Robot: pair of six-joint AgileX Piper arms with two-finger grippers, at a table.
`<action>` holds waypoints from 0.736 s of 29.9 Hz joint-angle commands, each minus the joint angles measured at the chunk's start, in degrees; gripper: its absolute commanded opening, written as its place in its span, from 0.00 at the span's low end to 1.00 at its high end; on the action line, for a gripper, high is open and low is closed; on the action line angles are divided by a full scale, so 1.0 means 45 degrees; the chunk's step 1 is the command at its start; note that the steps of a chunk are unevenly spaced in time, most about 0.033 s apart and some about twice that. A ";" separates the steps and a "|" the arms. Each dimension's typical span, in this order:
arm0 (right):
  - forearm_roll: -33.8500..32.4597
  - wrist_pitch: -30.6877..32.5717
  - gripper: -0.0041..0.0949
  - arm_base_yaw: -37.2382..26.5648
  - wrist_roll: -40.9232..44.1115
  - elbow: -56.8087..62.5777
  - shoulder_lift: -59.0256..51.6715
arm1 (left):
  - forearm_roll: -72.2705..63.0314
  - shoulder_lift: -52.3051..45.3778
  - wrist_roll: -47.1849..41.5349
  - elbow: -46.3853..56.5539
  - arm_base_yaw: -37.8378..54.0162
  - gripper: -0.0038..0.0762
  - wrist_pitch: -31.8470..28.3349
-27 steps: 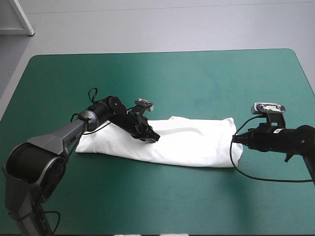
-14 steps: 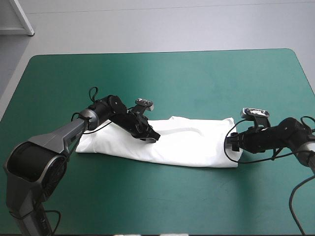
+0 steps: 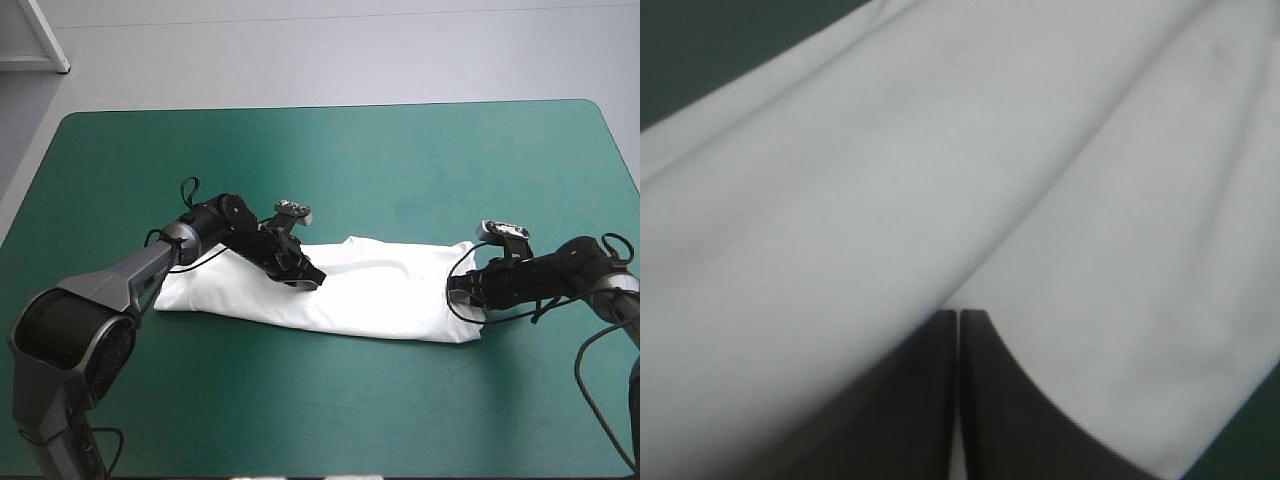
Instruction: Fold the cloth
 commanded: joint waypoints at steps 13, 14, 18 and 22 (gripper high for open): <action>0.0862 0.1391 0.04 0.0460 -0.0545 -0.2432 -0.1026 | 0.0001 -0.0182 -0.0319 -0.0082 -0.0076 0.07 -0.0310; 0.0821 0.1524 0.04 0.0634 -0.0352 -0.2721 -0.1027 | -0.0027 -0.0182 -0.0317 -0.0082 -0.0076 0.07 -0.0356; 0.0647 0.1623 0.04 0.1507 0.0284 -0.3757 -0.1048 | -0.0046 -0.0182 -0.0317 -0.0082 -0.0076 0.07 -0.0556; 0.0382 0.1409 0.04 0.2519 0.0905 -0.4844 -0.1048 | -0.0118 -0.0212 -0.0317 -0.0082 -0.0076 0.07 -0.0657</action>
